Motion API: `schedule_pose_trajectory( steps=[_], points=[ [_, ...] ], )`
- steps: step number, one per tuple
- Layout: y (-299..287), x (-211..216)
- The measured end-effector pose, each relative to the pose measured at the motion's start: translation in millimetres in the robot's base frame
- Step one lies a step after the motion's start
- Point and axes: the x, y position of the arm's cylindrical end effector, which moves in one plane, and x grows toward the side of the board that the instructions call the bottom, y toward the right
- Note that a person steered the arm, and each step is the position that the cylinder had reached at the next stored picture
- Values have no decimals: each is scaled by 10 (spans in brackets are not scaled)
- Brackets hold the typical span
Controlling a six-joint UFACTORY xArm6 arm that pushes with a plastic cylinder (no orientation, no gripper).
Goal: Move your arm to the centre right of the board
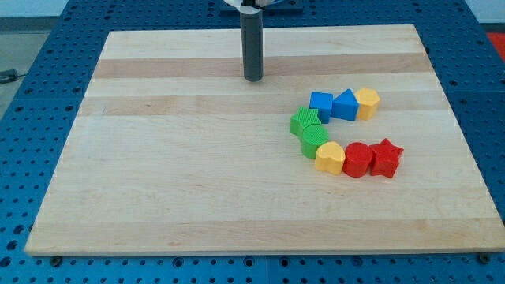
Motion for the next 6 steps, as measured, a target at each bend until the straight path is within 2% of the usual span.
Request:
schedule_pose_trajectory(
  steps=[2, 3, 6],
  points=[
    [146, -5],
    [585, -54],
    [667, -54]
  ],
)
